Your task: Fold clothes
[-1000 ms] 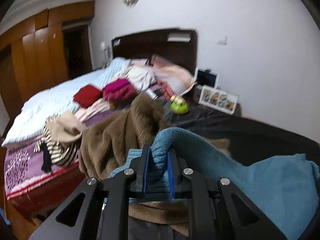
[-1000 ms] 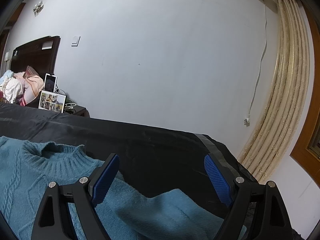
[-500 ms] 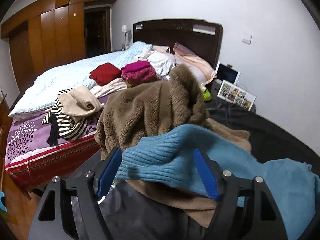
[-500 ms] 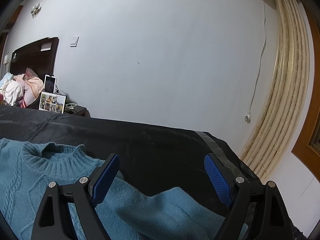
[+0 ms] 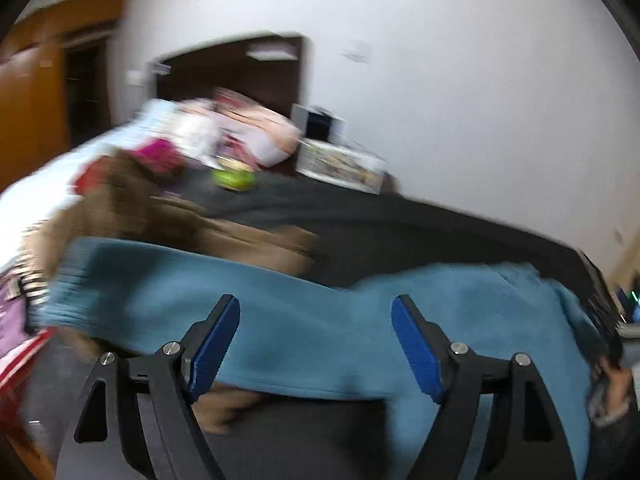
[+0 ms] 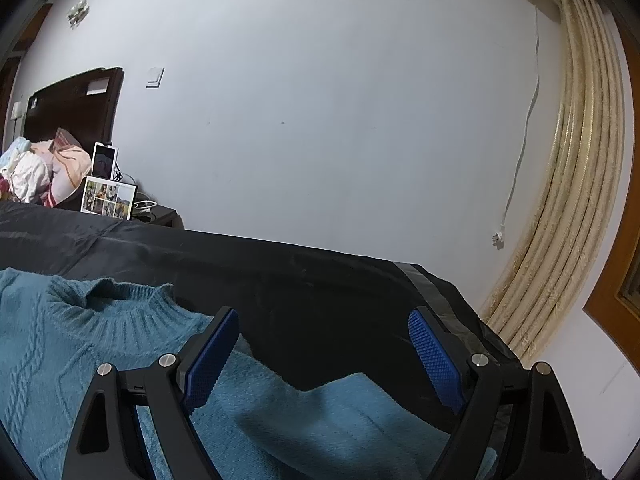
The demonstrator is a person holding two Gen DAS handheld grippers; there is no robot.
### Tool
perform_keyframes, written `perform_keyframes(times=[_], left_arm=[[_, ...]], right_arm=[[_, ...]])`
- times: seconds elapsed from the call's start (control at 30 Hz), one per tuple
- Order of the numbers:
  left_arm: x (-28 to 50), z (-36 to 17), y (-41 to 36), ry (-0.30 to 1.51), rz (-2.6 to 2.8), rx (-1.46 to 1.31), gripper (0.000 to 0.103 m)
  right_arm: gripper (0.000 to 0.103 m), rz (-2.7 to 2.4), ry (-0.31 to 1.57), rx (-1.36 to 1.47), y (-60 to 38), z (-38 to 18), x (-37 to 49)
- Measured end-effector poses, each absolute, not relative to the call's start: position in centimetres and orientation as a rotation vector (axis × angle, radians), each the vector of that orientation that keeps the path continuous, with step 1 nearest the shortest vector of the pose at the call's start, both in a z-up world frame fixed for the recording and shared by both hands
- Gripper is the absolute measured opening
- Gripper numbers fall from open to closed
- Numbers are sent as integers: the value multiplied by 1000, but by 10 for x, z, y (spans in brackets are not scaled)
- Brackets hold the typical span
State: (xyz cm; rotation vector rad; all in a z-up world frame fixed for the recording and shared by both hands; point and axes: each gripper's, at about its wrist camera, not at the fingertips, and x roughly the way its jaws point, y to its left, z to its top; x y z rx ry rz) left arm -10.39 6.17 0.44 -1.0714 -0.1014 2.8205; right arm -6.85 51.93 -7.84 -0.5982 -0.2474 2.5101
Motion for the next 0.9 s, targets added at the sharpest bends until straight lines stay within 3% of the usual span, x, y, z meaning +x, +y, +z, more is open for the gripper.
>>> perform_keyframes(times=[0.33,0.73,0.9], left_arm=[[-139,-73,209,191,2515,-1249,82],[-144,-105,210,223,2490,-1264,88],[-148,-104,209,212,2462,-1262,95]], right_arm=[[88,2523,-280,-636,514,-82,-75],[88,2624,-370,-783,493,-92,-86],[88,2758,-91,-1087,502,-97,-112]])
